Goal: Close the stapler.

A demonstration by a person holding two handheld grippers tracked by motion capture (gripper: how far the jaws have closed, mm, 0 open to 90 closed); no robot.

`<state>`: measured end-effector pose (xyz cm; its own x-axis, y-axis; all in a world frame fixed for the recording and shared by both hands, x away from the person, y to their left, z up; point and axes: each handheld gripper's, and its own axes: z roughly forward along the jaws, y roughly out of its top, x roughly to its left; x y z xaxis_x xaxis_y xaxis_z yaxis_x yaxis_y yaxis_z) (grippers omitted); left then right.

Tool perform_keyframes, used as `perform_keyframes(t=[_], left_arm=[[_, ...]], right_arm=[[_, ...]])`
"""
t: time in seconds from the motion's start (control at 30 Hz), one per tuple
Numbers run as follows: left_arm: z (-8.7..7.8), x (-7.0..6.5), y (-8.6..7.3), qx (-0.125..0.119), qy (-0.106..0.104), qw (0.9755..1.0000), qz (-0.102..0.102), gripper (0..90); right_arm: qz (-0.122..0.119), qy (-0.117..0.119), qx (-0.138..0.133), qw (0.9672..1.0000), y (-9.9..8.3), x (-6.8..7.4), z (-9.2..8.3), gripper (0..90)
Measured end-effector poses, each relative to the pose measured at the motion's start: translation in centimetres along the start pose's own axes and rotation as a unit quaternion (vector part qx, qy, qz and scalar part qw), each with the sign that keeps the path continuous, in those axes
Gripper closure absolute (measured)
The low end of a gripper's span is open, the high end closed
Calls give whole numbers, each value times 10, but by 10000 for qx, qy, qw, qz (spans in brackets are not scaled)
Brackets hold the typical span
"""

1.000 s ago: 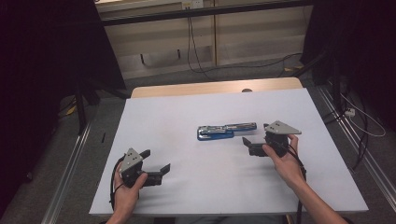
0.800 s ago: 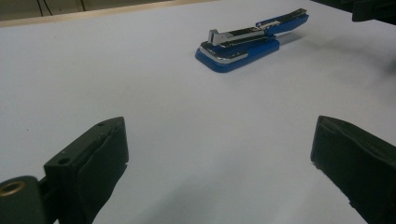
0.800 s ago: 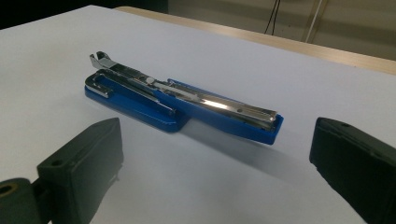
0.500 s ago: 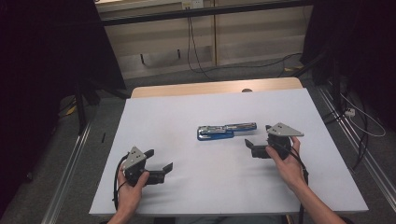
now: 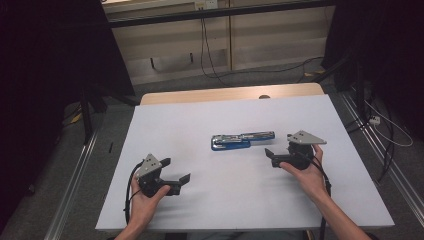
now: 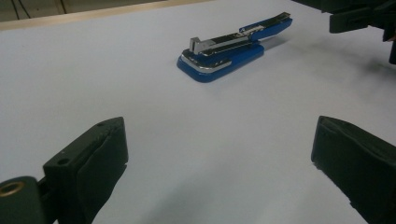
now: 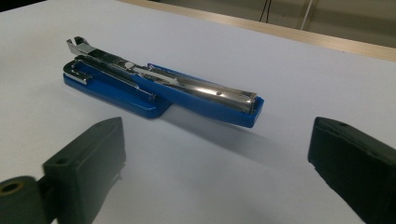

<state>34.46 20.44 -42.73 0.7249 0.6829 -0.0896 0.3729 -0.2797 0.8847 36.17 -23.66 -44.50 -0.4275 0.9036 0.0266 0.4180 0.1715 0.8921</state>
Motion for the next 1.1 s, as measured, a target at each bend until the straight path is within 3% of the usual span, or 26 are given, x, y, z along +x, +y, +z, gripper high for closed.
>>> perform_keyframes(t=[0.1,0.23,0.33,0.5,0.63,0.7,0.93,1.0,1.1], left_arm=[[2,3,2,-25,156,9998,99,41],[10,6,4,84,286,9996,4,43],[18,9,5,106,194,9997,-99,39],[26,9,8,132,196,9997,-41,39],[38,14,8,158,134,9994,-270,41],[44,15,9,154,200,9996,-133,43],[60,14,19,208,322,9993,-14,57],[66,13,21,359,312,9989,44,58],[73,10,24,381,275,9989,73,68]], right_arm=[[50,73,-60,9999,0,0,-1,145],[99,87,-246,9996,2,1,-1,252],[97,169,-166,9997,1,1,0,308],[162,124,-162,9997,0,0,1,410],[240,166,-175,9994,0,-3,1,532],[176,139,-172,9996,0,-3,0,629],[167,200,-190,9995,1,-6,-1,879],[82,255,-109,9996,1,-6,0,900],[39,347,19,9994,0,-7,2,900]])
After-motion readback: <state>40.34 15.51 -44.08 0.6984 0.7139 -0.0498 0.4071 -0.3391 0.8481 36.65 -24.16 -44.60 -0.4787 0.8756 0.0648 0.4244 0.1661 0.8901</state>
